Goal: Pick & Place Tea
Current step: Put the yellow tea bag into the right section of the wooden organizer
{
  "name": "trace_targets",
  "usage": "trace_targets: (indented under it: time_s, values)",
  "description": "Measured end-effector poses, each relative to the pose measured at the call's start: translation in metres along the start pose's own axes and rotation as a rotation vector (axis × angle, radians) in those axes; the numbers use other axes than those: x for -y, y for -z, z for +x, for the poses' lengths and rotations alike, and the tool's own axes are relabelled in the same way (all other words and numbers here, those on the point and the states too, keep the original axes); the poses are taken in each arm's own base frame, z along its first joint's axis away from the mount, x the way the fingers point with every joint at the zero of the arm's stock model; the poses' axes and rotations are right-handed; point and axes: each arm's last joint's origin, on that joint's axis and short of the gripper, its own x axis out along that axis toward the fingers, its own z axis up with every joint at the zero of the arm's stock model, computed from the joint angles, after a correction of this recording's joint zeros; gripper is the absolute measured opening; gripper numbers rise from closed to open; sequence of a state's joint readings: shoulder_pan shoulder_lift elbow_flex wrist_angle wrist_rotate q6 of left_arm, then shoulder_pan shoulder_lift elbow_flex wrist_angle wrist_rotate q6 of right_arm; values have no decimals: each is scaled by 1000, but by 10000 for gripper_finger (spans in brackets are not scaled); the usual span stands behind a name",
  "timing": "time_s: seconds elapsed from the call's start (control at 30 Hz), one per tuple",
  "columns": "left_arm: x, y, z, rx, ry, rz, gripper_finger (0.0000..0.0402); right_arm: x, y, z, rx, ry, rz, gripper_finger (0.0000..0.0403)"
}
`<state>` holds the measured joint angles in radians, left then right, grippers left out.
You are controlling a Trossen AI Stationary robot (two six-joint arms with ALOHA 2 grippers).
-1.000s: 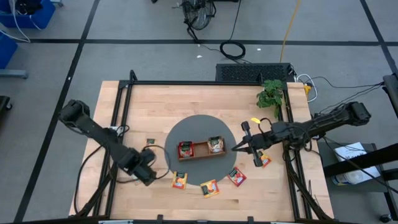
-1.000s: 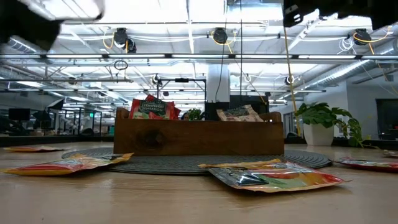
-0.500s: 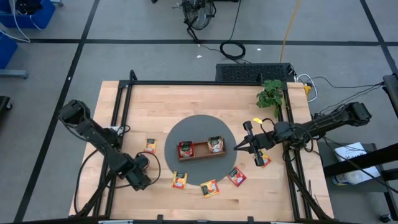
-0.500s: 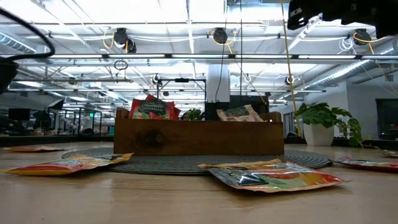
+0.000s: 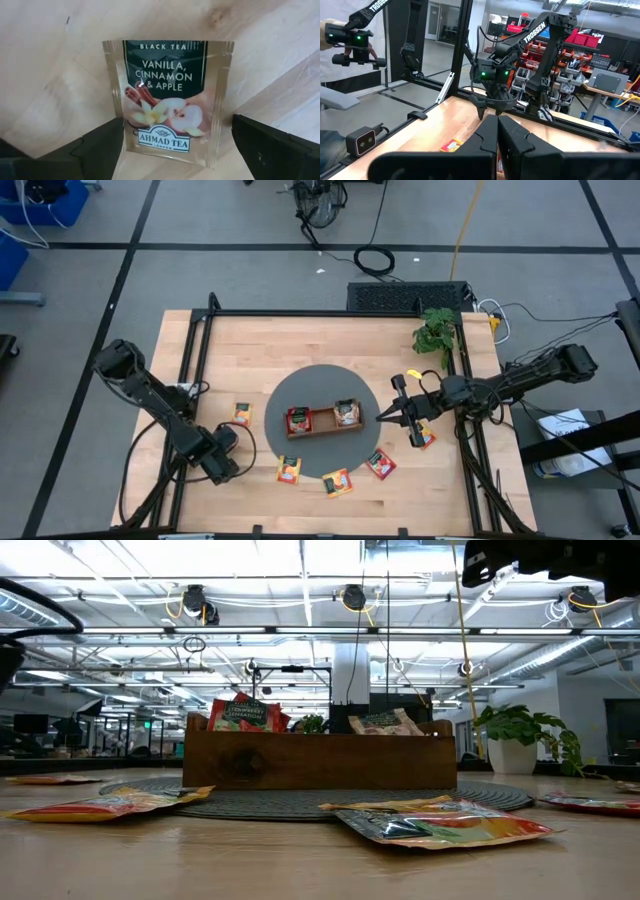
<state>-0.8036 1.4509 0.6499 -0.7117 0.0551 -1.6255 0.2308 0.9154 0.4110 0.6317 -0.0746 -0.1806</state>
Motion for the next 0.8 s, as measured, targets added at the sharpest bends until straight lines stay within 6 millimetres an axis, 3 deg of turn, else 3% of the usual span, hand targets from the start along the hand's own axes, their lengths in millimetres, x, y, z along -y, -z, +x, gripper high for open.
trace_targets:
  time_s: [0.1,0.2,0.53,0.67,0.8]
  values:
    - [0,1,0,10,-4,-14,342,0,0,0,0,0,0,0]
    - [-1,1,3,35,-18,-28,291,0,0,0,0,0,0,0]
    - [1,4,9,68,-44,-29,31,0,0,0,-1,0,1,0]
    - [6,2,4,78,-7,-4,15,0,0,0,-1,0,11,0]
    - [20,-3,-16,181,-18,71,10,1,4,3,-20,2,36,0]
